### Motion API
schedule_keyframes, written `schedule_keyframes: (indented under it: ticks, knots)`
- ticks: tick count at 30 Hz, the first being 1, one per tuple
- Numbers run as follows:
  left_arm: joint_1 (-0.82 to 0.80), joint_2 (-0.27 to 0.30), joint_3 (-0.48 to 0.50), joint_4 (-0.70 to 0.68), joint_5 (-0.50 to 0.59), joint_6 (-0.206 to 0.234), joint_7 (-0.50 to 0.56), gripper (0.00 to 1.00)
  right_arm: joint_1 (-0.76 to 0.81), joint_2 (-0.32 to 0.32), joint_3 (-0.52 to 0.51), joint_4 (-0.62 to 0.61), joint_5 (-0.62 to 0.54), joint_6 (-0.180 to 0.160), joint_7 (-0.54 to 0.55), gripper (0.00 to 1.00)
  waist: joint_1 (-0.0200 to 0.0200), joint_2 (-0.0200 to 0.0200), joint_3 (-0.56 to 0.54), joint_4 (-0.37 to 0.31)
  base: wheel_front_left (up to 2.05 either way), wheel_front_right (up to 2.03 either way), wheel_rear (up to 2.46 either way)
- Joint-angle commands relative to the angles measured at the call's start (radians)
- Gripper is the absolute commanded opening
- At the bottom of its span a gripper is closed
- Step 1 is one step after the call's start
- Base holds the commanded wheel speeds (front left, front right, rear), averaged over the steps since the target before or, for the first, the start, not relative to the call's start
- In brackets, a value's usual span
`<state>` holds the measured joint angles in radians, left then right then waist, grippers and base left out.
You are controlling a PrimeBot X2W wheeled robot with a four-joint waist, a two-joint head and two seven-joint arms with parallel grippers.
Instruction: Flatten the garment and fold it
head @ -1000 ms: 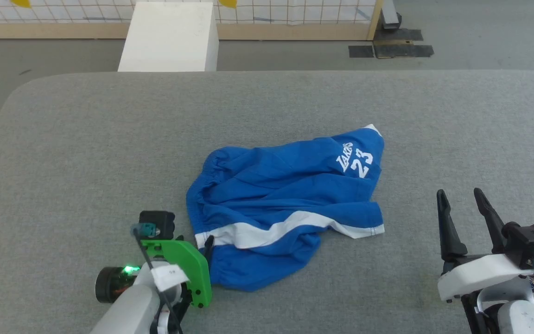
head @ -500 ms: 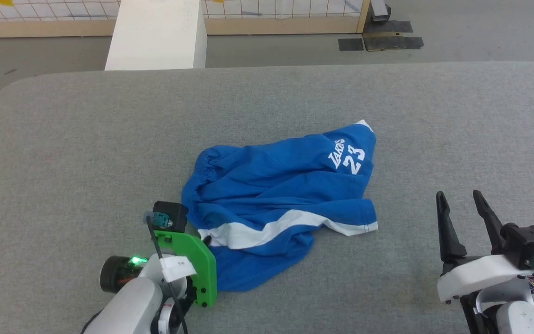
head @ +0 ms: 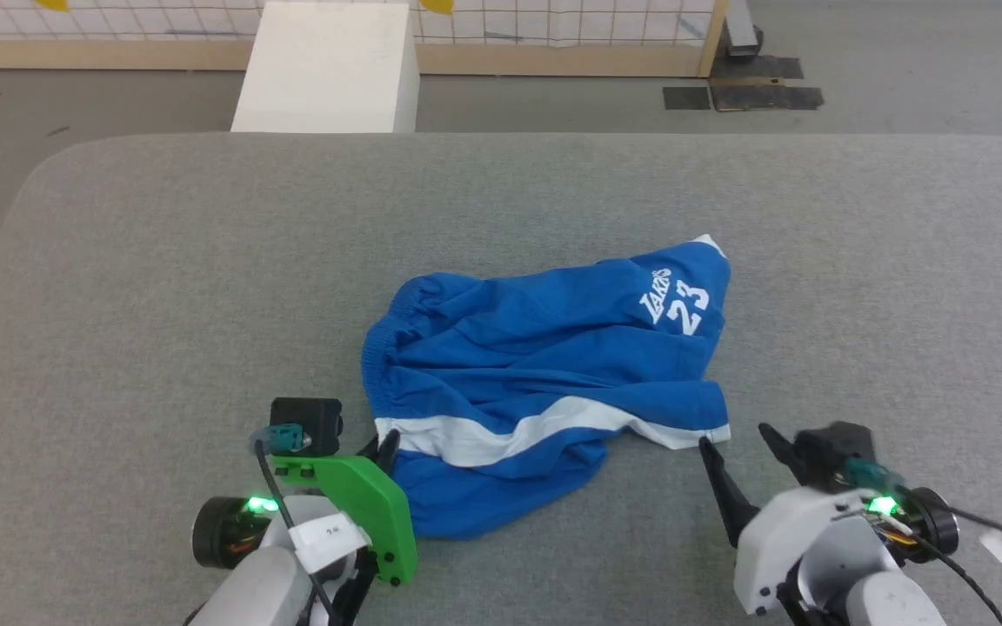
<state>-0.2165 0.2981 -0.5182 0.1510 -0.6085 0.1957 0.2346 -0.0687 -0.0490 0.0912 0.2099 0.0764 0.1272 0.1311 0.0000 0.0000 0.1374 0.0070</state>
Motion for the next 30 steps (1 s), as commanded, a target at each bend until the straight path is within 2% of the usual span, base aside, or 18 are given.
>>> schedule_keyframes:
  ticks: [1, 13, 15, 16, 17, 18, 22, 26, 30]
  knots:
    - [0.008, -0.005, 0.0, -0.004, -0.008, 0.003, -0.006, 0.0, -0.032, -0.001, 0.007, 0.009, -0.012, 0.003, 0.033, 1.0, 0.0, 0.0, 0.005, 0.009, 0.0, 0.0, 0.0]
    - [-0.025, -0.014, -0.014, -0.011, -0.008, -0.005, -0.004, 0.0, -0.154, -0.001, 0.03, 0.109, -0.089, 0.003, 0.29, 1.0, 0.0, 0.0, 0.06, 0.045, 0.0, 0.0, 0.0]
    - [-0.031, -0.016, -0.016, -0.01, -0.008, -0.007, -0.004, 0.0, -0.163, -0.001, 0.036, 0.122, -0.089, 0.003, 0.325, 0.44, 0.0, 0.0, 0.067, 0.049, 0.0, 0.0, 0.0]
    - [-0.034, -0.017, -0.016, -0.01, -0.009, -0.008, -0.006, 0.0, -0.165, -0.001, 0.043, 0.124, -0.088, 0.003, 0.341, 0.22, 0.0, 0.0, 0.069, 0.051, 0.0, 0.0, 0.0]
    - [-0.035, -0.017, -0.016, -0.009, -0.01, -0.008, -0.008, 0.0, -0.166, -0.001, 0.047, 0.122, -0.087, 0.003, 0.349, 0.08, 0.0, 0.0, 0.07, 0.051, 0.0, 0.0, 0.0]
    - [-0.035, -0.017, -0.016, -0.009, -0.01, -0.009, -0.009, 0.0, -0.165, -0.001, 0.049, 0.12, -0.087, 0.003, 0.353, 0.0, 0.0, 0.0, 0.071, 0.051, 0.0, 0.0, 0.0]
    - [-0.034, -0.015, -0.015, -0.004, -0.012, -0.008, -0.013, 0.0, -0.154, -0.001, 0.035, 0.097, -0.081, 0.003, 0.361, 0.0, 0.0, 0.0, 0.068, 0.048, 0.0, 0.0, 0.0]
    - [-0.035, -0.015, -0.01, -0.01, -0.008, -0.009, -0.042, 0.0, -0.134, -0.001, 0.005, 0.034, -0.049, 0.003, 0.301, 0.0, 0.0, 0.0, 0.053, 0.043, 0.0, 0.0, 0.0]
    - [-0.031, -0.014, 0.013, -0.038, -0.002, -0.009, -0.116, 0.0, -0.089, -0.001, -0.031, -0.048, 0.004, 0.003, 0.225, 0.0, 0.0, 0.0, 0.03, 0.031, 0.0, 0.0, 0.0]
